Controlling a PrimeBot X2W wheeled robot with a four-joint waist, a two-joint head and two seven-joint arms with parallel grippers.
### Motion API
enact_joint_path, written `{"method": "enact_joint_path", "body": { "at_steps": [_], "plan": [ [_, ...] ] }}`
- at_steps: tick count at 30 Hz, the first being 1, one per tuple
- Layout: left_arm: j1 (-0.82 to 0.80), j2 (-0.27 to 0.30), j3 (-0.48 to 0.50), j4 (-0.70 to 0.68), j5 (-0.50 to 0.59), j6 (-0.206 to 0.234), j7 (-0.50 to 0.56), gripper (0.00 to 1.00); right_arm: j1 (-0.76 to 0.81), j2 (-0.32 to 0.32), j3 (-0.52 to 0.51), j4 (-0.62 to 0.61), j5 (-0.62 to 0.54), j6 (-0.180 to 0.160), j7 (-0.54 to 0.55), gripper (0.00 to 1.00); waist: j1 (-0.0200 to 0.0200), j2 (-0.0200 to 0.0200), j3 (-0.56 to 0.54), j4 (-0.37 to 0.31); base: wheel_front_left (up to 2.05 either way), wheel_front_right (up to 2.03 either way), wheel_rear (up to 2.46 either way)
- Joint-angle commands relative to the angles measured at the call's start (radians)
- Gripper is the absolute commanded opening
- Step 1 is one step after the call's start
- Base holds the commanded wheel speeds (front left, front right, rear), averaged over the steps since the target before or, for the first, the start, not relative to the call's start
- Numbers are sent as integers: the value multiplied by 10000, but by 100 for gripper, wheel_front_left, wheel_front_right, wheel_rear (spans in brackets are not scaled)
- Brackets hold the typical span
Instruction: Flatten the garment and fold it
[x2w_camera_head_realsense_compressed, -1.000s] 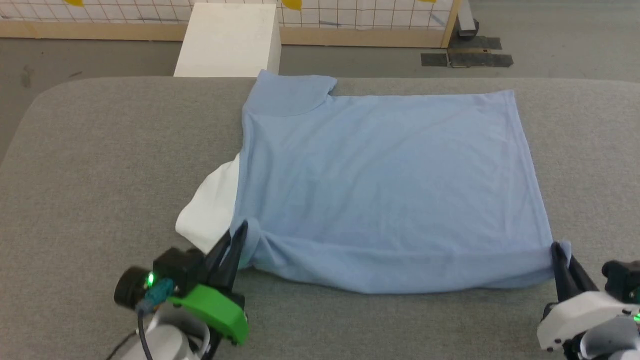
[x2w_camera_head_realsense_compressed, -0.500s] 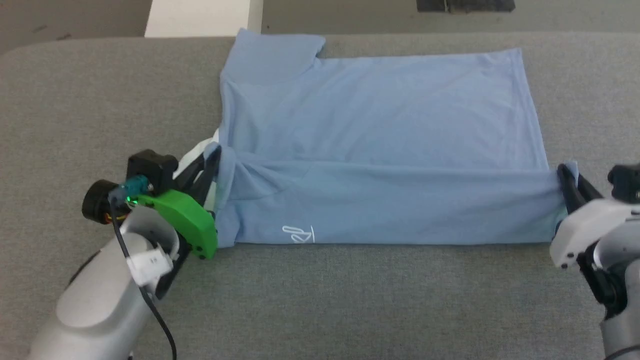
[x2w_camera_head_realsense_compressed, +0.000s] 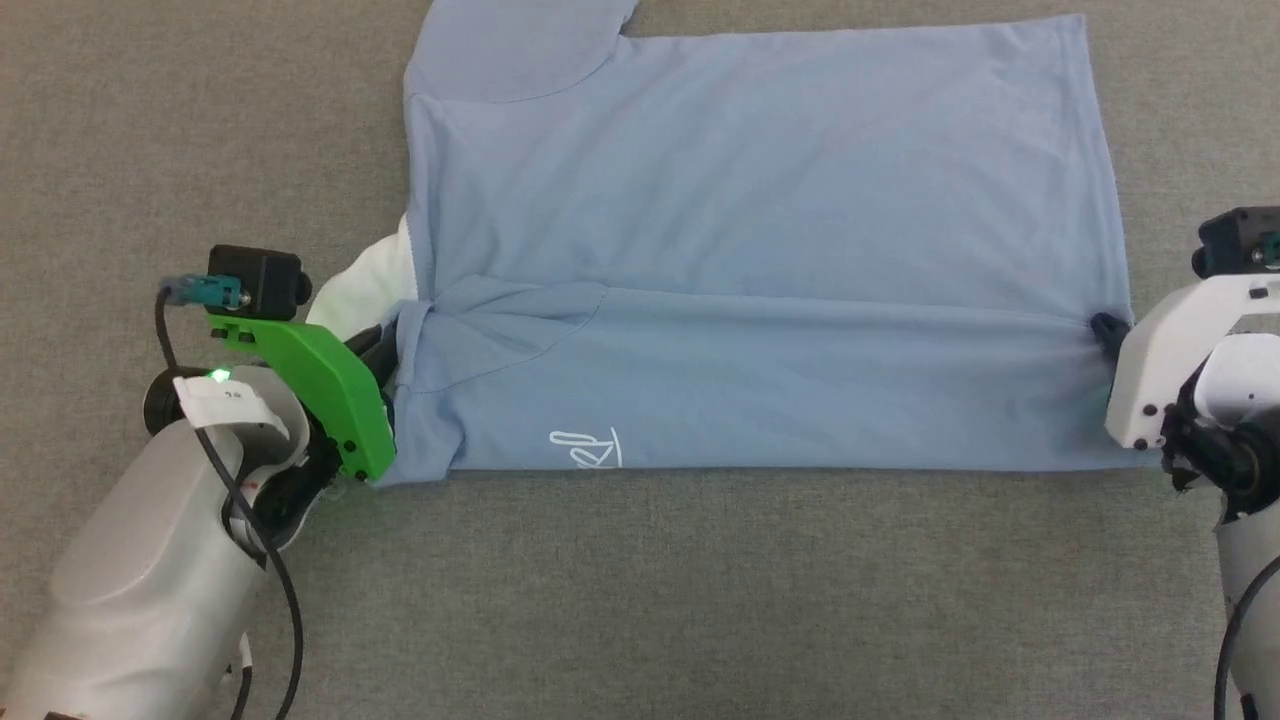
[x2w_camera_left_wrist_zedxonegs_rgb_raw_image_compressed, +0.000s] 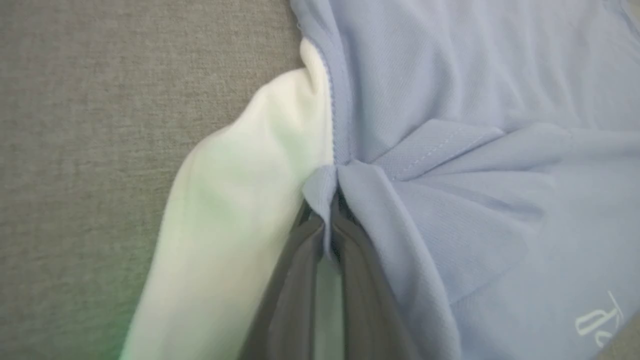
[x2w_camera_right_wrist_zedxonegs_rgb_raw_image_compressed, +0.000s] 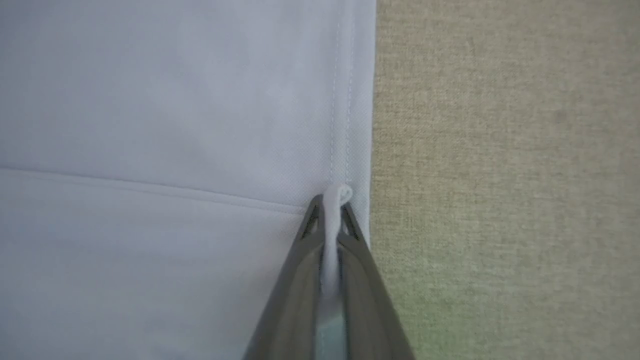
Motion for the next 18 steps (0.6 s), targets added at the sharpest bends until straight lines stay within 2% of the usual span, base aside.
{"method": "enact_joint_path", "body": {
  "at_steps": [1,2,3,4,7,12,18],
  "plan": [
    [392,-189,-171,165,-88,80,130,41,176,86,-69,226,29,-15,291,13,0,-1,-73,77,0,0,0],
    [431,-203,-71,81,-50,165,-158,67,212,139,-182,177,57,-15,379,36,0,-1,-143,114,0,0,0],
    [465,-214,4,26,25,253,-444,100,264,175,-252,109,77,-15,381,85,0,-1,-222,150,0,0,0],
    [528,-228,94,-53,134,353,-845,100,352,212,-345,-4,76,-15,301,100,0,-1,-328,187,0,0,0],
    [809,-281,359,-283,550,786,-2161,100,705,344,-653,-424,48,-15,-408,100,0,-1,-705,297,0,0,0],
    [1781,-498,806,-934,1159,1748,-4393,100,1702,753,-1199,-1308,-101,-15,-2510,100,0,-1,-1449,496,0,0,0],
    [3201,-912,915,-2186,1812,2521,-5052,100,3099,1409,-1326,-2315,-310,-15,-5038,100,0,-1,-2018,635,0,0,0]
  ]
}}
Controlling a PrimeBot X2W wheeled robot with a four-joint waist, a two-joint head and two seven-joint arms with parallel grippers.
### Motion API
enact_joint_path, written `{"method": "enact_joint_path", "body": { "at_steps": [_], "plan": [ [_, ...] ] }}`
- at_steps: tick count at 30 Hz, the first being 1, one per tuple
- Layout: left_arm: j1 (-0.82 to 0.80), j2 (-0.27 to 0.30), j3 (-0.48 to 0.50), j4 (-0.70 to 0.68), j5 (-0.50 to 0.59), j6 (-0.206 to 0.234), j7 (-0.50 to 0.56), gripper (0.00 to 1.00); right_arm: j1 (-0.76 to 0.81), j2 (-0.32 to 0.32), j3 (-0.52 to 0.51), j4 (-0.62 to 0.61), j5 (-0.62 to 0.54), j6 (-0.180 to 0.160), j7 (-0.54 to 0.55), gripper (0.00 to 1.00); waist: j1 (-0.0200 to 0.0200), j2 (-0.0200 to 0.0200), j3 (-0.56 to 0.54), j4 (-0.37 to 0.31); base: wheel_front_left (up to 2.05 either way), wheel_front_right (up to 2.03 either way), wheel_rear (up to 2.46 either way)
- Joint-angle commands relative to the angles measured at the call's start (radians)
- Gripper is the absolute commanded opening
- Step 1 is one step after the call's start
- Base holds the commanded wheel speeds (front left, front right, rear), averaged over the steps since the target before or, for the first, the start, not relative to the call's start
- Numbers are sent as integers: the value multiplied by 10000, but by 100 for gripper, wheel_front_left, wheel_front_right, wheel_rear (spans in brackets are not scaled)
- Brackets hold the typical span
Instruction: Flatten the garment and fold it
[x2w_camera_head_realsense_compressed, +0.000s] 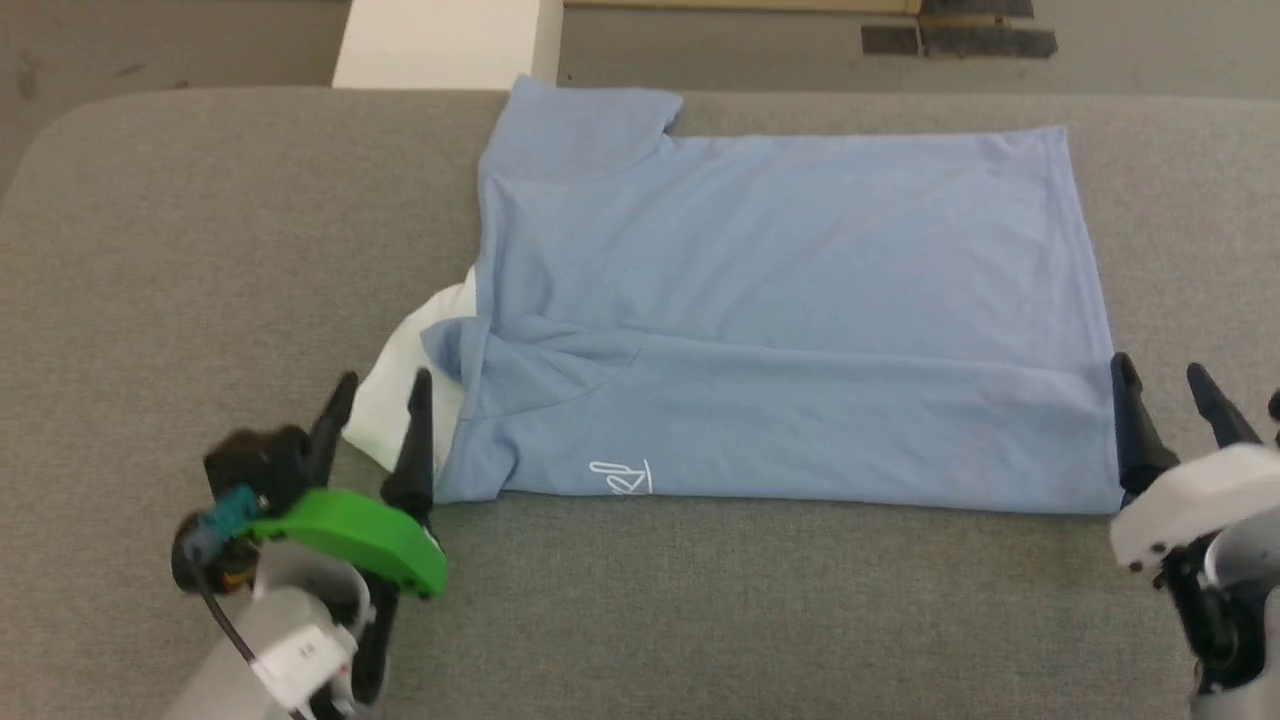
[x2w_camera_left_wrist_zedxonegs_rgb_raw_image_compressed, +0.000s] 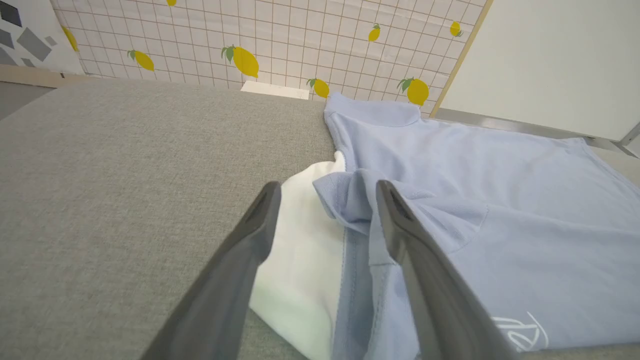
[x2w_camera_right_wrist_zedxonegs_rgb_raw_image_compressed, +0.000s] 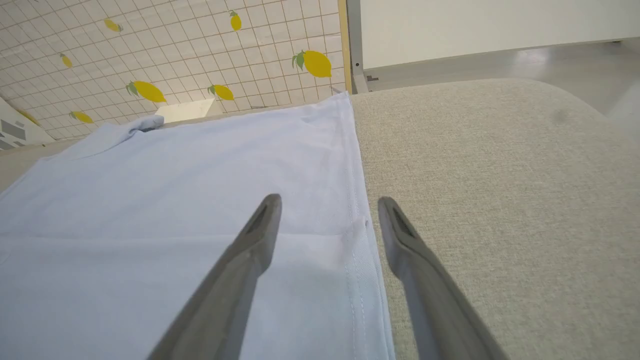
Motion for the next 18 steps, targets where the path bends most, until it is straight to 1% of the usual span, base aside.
{"method": "enact_joint_path", "body": {
  "at_steps": [1,4,6,9,12,15,18],
  "plan": [
    [371,-116,78,-246,190,192,-77,100,279,127,58,-204,-78,-13,-561,100,0,0,-420,165,0,0,0],
    [905,-330,110,-675,582,499,-108,100,790,339,181,-574,-139,-13,-1523,100,0,0,-580,157,0,0,0],
    [1207,-438,38,-803,780,562,-114,100,1066,444,245,-769,-173,-13,-2027,100,0,0,-648,90,0,0,0],
    [1462,-468,-131,-619,1031,544,-117,100,1343,530,257,-932,-200,-13,-2644,100,0,0,-717,-50,0,0,0],
    [1527,-518,-223,-286,1094,527,-118,100,1513,554,323,-883,-64,-13,-2897,100,0,0,-766,-200,0,0,0],
    [1491,-594,-247,116,1045,662,81,100,1588,558,390,-615,199,-13,-3098,100,0,0,-808,-347,0,0,0],
    [1441,-743,-61,516,743,967,517,100,1644,560,526,-508,318,-13,-3153,100,0,0,-833,-526,0,0,0]
  ]
}}
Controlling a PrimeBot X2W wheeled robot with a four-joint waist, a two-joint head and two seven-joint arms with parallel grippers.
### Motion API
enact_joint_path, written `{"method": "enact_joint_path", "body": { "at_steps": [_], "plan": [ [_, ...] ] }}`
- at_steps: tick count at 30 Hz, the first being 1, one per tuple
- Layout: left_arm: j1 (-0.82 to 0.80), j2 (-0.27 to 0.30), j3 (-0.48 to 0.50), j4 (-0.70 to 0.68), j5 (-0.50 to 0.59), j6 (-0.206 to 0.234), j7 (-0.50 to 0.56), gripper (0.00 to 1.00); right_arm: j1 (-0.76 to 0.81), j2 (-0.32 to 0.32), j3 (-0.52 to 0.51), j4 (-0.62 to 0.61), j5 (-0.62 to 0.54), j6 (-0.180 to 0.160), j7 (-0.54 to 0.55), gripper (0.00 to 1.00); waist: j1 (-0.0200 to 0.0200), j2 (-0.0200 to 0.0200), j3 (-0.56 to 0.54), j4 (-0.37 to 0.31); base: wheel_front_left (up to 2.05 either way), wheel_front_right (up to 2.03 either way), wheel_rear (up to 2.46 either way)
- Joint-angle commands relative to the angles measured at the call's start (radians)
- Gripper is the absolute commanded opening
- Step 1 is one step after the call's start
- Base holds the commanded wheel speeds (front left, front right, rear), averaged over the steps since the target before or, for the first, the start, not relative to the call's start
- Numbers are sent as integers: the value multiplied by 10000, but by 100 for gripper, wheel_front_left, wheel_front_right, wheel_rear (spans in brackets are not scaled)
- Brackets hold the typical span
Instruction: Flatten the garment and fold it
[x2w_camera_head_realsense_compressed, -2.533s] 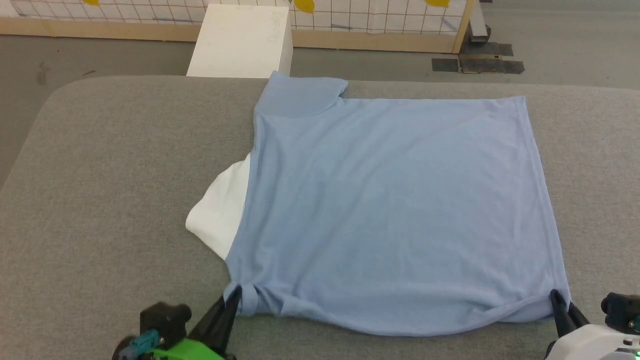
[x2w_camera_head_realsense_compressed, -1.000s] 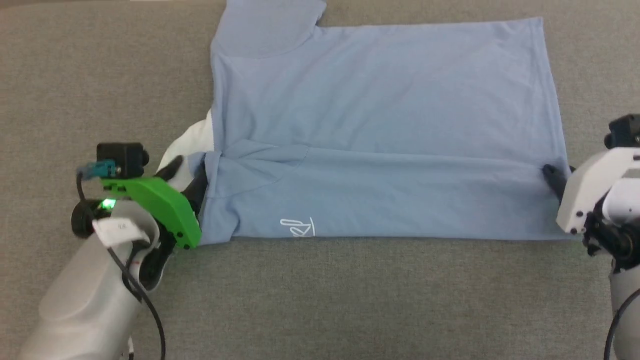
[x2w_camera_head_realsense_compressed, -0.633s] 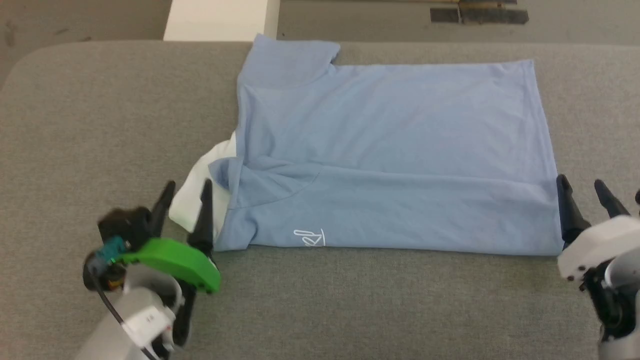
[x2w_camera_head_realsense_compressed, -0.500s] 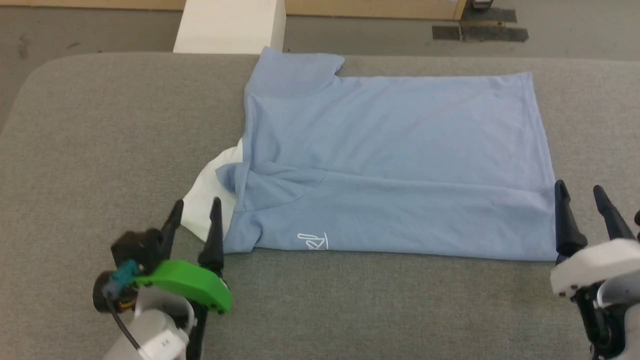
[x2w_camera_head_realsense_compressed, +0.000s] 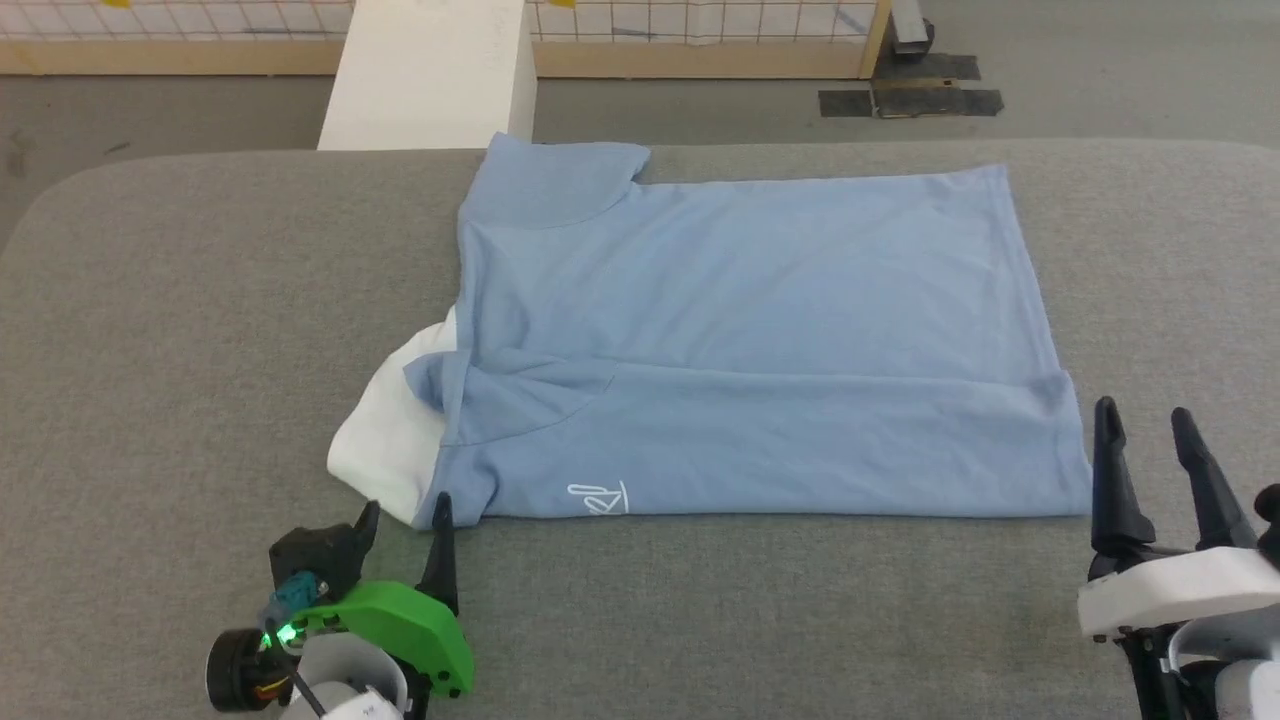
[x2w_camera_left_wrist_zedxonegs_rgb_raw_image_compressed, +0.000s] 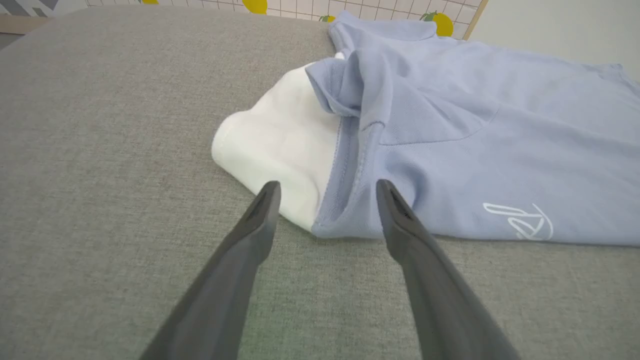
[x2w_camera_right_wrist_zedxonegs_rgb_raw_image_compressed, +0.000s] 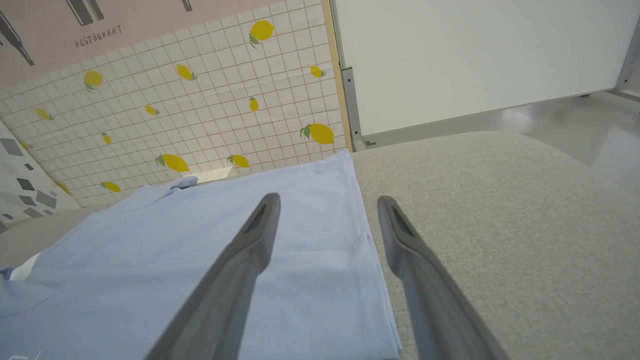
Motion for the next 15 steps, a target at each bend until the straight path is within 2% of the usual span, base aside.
{"method": "enact_joint_path", "body": {
  "at_steps": [1,7,13,14,15],
  "plan": [
    [-33,-101,157,190,-234,245,245,100,92,16,64,95,59,-13,-98,100,0,0,-27,-179,0,0,0],
    [-292,-275,677,714,-1035,938,1543,100,-22,17,314,313,192,-13,-125,100,0,0,55,-551,0,0,0],
    [-497,-210,777,895,-1859,979,3238,99,-70,17,542,405,248,-13,-18,100,0,0,197,-759,0,0,0],
    [-492,-187,733,872,-2011,914,3588,62,-74,17,568,430,230,-13,22,100,0,0,211,-779,0,0,0],
    [-487,-164,703,815,-2107,858,3803,0,-75,17,579,449,196,-13,62,100,0,0,223,-789,0,0,0]
  ]
}}
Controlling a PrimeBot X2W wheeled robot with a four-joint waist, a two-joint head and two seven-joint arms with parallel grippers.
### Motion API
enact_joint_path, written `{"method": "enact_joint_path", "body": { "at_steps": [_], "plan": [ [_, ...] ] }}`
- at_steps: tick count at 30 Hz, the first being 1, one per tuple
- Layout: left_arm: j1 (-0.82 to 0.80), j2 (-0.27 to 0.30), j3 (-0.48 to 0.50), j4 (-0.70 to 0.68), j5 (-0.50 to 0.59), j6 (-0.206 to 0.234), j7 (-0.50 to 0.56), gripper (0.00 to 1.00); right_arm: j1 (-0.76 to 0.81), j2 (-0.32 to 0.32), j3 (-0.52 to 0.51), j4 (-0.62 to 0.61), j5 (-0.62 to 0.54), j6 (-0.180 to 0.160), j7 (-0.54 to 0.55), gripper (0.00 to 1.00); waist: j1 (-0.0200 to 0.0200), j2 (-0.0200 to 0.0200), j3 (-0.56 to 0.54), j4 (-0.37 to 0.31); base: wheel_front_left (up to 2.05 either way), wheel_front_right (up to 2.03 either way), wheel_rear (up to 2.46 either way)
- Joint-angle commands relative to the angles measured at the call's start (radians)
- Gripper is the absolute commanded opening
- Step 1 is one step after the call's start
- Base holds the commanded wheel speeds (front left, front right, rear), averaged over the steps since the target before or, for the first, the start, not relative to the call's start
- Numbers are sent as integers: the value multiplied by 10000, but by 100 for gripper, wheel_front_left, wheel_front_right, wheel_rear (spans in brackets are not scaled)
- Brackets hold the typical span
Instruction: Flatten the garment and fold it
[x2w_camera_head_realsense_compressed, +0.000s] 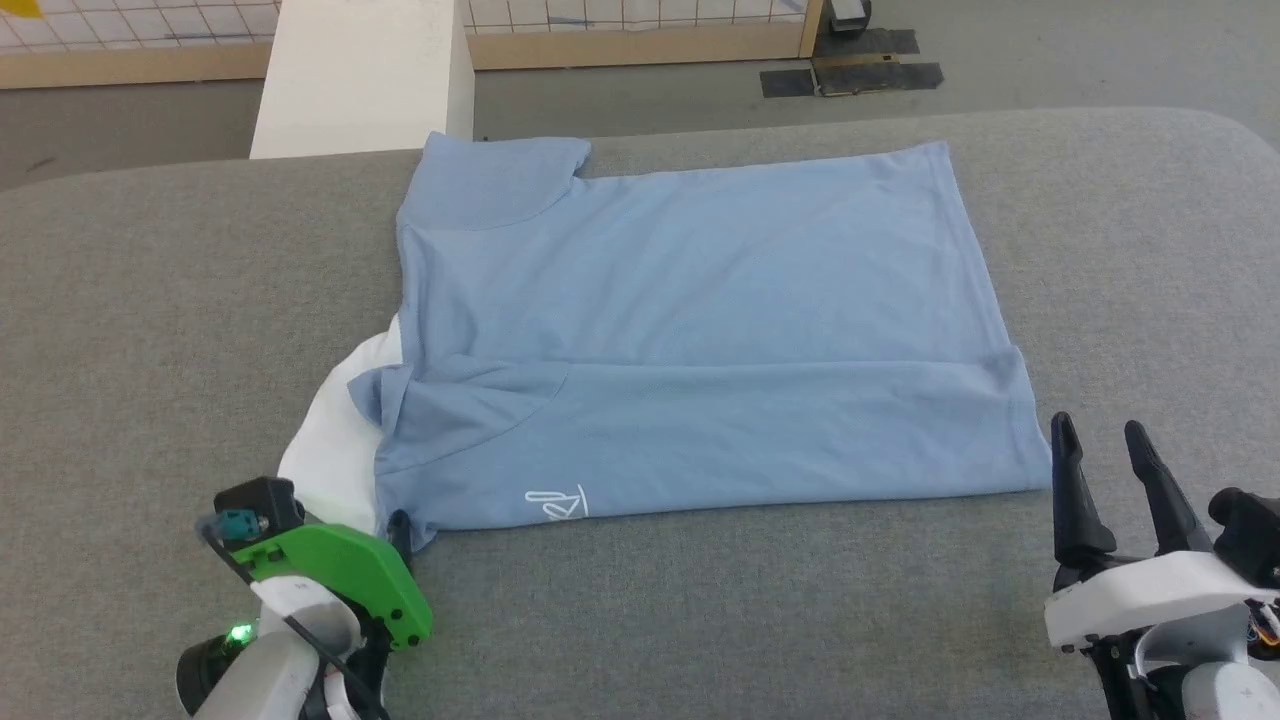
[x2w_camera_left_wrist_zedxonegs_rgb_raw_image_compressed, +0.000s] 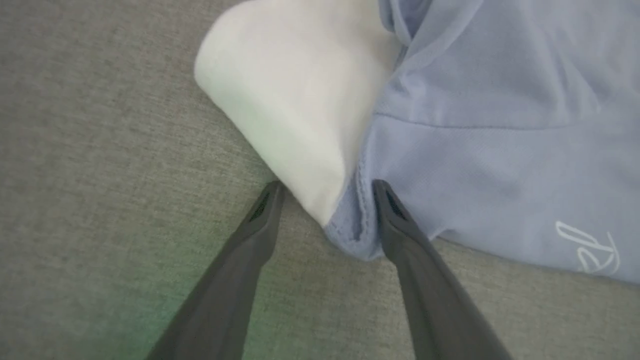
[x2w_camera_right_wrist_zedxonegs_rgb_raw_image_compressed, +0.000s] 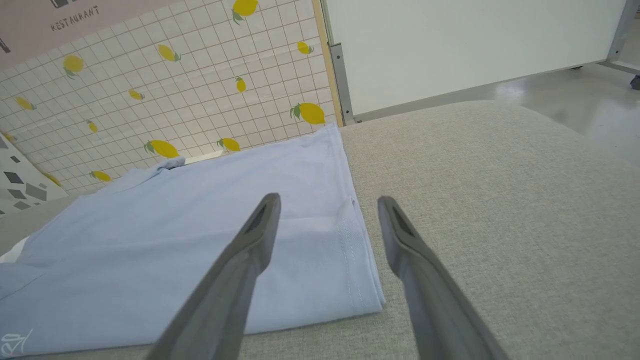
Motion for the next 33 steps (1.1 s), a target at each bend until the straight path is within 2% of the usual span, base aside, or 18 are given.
{"method": "enact_joint_path", "body": {
  "at_steps": [1,7,8,13,19,20,22,23,24,26,33],
  "plan": [
    [109,-22,-152,-18,-254,-178,405,0,-75,12,-1,44,-102,-13,54,100,0,0,63,-27,0,0,0],
    [137,26,-263,-376,-217,-341,353,0,-411,12,-499,299,-702,-13,384,100,0,0,111,180,0,0,0],
    [103,4,-351,-437,-139,-418,247,0,-822,12,-833,853,-822,-13,1374,100,0,0,148,340,0,0,0],
    [-64,-43,-502,-475,44,-631,-54,0,-1662,12,-1388,1855,-906,-13,3972,100,0,0,242,642,0,0,0],
    [-316,-143,-680,-381,248,-891,-423,0,-2433,12,-1973,2508,-1646,-13,7106,100,0,0,419,977,0,0,0],
    [-353,-162,-712,-350,276,-946,-489,0,-2520,12,-2105,2560,-1737,-13,7659,61,0,0,436,1022,0,0,0],
    [-420,-171,-777,-307,371,-1041,-646,0,-2649,12,-2321,2513,-1837,-13,8448,29,0,0,454,1096,0,0,0],
    [-444,-171,-796,-283,410,-1073,-723,0,-2699,12,-2377,2418,-1868,-13,8672,7,0,0,458,1120,0,0,0],
    [-470,-170,-805,-252,463,-1102,-841,0,-2739,12,-2429,2284,-1888,-13,8882,0,0,0,456,1144,0,0,0],
    [-515,-165,-811,-207,584,-1131,-1108,0,-2755,12,-2476,2010,-1874,-13,9059,0,0,0,414,1173,0,0,0],
    [-446,89,-789,-267,1147,-992,-2071,0,-2301,12,-2378,689,-1221,-13,7401,0,0,0,10,1106,0,0,0]
  ]
}}
